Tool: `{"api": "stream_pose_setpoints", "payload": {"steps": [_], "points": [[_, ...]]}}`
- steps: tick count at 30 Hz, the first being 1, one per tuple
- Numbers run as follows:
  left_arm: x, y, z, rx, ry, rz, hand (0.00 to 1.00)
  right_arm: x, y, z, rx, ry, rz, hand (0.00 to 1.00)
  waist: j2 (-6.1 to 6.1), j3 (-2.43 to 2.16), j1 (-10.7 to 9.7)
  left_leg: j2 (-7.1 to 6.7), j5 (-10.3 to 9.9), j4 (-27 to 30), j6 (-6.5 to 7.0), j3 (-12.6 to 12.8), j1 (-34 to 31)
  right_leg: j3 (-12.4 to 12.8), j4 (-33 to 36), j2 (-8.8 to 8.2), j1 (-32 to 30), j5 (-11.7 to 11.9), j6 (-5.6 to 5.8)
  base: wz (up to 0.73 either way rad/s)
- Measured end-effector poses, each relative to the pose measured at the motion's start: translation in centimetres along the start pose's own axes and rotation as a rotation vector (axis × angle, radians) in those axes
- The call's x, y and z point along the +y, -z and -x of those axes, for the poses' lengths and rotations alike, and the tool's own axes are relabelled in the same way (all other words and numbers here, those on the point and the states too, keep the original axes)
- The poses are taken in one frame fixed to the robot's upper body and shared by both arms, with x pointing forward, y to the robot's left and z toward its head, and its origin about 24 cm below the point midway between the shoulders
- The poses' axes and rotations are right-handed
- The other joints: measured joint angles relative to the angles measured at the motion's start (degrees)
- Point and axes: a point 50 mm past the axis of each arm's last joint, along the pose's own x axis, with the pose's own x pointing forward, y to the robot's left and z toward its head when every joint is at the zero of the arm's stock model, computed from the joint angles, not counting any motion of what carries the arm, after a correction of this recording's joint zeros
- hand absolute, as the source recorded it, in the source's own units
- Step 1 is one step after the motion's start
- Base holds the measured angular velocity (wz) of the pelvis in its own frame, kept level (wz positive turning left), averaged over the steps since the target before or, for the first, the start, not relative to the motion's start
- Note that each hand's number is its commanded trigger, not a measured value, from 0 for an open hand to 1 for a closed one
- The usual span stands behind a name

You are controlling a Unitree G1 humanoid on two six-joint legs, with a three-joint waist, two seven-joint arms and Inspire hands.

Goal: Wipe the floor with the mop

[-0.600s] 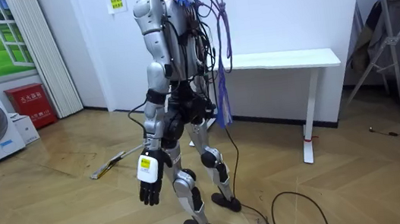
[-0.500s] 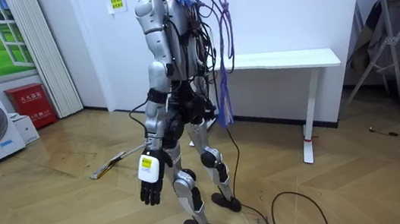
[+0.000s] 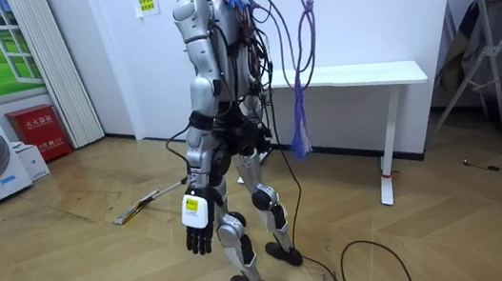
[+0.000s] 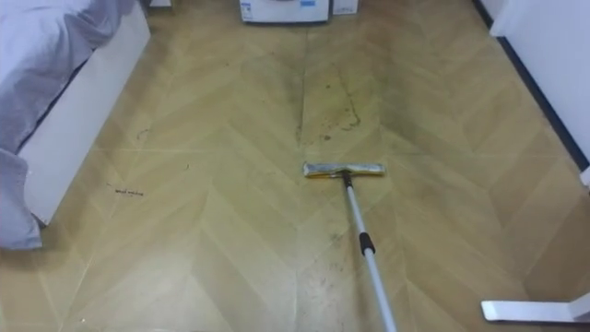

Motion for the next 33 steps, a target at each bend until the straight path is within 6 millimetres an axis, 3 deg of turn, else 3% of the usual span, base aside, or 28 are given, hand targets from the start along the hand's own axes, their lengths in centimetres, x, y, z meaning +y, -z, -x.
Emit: {"api": "stream_pose_setpoints", "payload": {"steps": [16, 24, 27, 30, 33], "points": [[0.0, -0.9, 0.0, 0.000, 0.000, -0.007, 0.00, -0.1, -0.6, 0.1, 0.001, 0.001, -0.006, 1.00, 0.07, -0.18, 0.49, 0.16, -0.07, 1.73, -0.05, -0.48, -3.09, 0.19, 0.38, 0.13, -2.30, 0.00, 0.00, 0.01], [-0.6, -3.0, 0.0, -0.045, 0.015, -0.063, 0.00, -0.3, -1.7, 0.1, -0.011, 0.022, -0.053, 1.00, 0.61, -0.31, 0.98, 0.95, 0.19, 5.14, -0.21, -1.33, -11.75, 0.05, 3.83, 0.58, -10.99, -0.13, -0.23, 0.06], [-0.7, -4.0, 0.1, -0.074, 0.015, -0.056, 0.00, -0.4, -2.3, 0.2, -0.020, 0.040, -0.065, 1.00, 1.28, -0.63, 0.97, 0.97, 0.23, 7.52, -0.29, -1.51, -17.00, -0.20, 6.58, 0.67, -15.91, -0.69, -0.82, 0.03], [-0.9, -5.2, 0.1, -0.093, 0.014, -0.054, 0.00, -0.6, -2.8, 0.3, -0.029, 0.060, -0.119, 1.00, 2.27, 0.17, 1.07, 0.92, 0.24, 10.42, -0.32, -1.77, -22.82, -0.27, 11.67, 0.31, -22.59, -1.94, -1.14, 0.09], [-0.7, -6.0, 0.2, -0.105, 0.001, -0.030, 0.00, -0.8, -3.0, 0.3, -0.033, 0.075, -0.160, 1.00, 2.28, 0.40, 1.23, 0.04, 0.24, 13.53, -0.34, -2.08, -29.49, 0.38, 18.16, -1.42, -30.64, -5.08, -1.44, 0.05]]}}
